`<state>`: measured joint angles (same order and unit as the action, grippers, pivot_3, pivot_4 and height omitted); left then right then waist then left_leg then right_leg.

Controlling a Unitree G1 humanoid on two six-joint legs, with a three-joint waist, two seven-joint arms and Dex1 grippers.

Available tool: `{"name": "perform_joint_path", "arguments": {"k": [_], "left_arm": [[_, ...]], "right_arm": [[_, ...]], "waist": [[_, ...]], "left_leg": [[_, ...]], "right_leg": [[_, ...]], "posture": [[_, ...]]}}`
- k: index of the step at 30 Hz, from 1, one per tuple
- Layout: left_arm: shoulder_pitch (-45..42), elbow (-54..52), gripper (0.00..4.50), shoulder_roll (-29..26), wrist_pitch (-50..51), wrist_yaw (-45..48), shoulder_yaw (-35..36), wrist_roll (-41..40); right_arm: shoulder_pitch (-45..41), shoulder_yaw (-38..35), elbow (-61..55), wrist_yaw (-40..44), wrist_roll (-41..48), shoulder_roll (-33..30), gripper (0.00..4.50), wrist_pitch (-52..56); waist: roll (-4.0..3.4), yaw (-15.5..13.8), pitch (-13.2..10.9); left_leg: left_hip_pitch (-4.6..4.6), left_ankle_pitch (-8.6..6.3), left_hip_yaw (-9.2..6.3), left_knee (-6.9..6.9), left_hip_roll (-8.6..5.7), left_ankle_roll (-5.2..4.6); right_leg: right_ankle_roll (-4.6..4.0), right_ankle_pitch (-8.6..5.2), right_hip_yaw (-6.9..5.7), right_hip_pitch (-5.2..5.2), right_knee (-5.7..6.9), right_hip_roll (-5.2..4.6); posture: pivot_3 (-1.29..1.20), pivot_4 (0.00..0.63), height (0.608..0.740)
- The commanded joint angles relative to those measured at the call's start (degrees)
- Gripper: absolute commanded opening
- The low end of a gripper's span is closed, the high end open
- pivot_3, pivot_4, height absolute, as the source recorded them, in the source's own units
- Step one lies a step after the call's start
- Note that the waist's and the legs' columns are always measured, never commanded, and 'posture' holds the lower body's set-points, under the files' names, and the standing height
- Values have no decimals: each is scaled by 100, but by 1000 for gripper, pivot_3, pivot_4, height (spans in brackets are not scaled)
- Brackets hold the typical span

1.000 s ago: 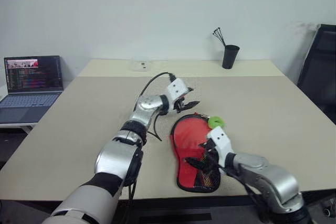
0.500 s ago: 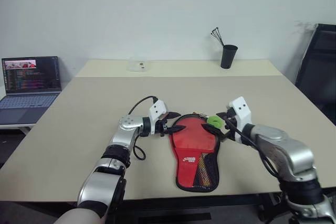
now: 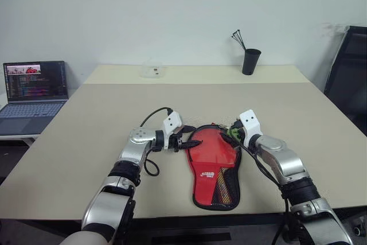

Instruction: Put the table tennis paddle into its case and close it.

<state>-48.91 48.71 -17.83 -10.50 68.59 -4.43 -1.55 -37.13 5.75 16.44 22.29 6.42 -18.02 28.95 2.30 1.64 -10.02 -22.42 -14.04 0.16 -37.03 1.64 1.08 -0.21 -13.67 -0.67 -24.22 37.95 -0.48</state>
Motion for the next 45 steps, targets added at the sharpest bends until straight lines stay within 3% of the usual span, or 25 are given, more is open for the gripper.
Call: {"name": "perform_joint_path", "arguments": {"k": [1,3,6,17,18,29,45], "left_arm": [[-141,-228,2915,128,-156,364,-196,-109],[-242,-121,2915,205,-300,489,-372,-7],[-397,86,2968,321,-487,560,-539,81],[-972,1398,2968,751,-1197,298,-835,520],[-973,1496,2968,749,-1263,268,-850,572],[-816,1965,2968,858,-984,437,-487,406],[-824,2134,2968,1002,-1039,481,-762,771]], "right_arm": [[-144,-157,-15,18,-54,-61,4500,-222],[-118,-186,-25,37,-65,-58,4500,-201],[-82,-211,-59,41,-55,-59,3913,-147],[8,-252,-220,84,-12,6,170,75],[13,-252,-246,86,-12,15,13,97],[-76,-177,-265,168,-92,-5,13,195],[344,-503,-791,537,12,-920,13,623]], "waist": [[0,0,0],[0,0,0],[0,-1,0],[0,3,0],[0,4,0],[0,3,0],[-4,-79,3]], "left_leg": [[0,0,-1,0,0,0],[0,0,-1,0,0,0],[-1,0,-1,-1,0,0],[0,0,0,-1,-1,-1],[0,0,-1,0,-1,-1],[0,0,-2,0,-1,-1],[-1,0,-3,-1,-5,-1]], "right_leg": [[0,0,-1,0,0,0],[4,-2,-1,0,1,1],[4,-2,0,0,1,1],[9,-5,0,0,2,3],[9,-5,0,0,2,3],[9,-5,-1,0,2,4],[10,-6,-4,5,-5,1]], "posture": [[0,150,740],[0,150,740],[0,150,740],[0,150,740],[0,150,740],[0,150,740],[0,150,740]]}}
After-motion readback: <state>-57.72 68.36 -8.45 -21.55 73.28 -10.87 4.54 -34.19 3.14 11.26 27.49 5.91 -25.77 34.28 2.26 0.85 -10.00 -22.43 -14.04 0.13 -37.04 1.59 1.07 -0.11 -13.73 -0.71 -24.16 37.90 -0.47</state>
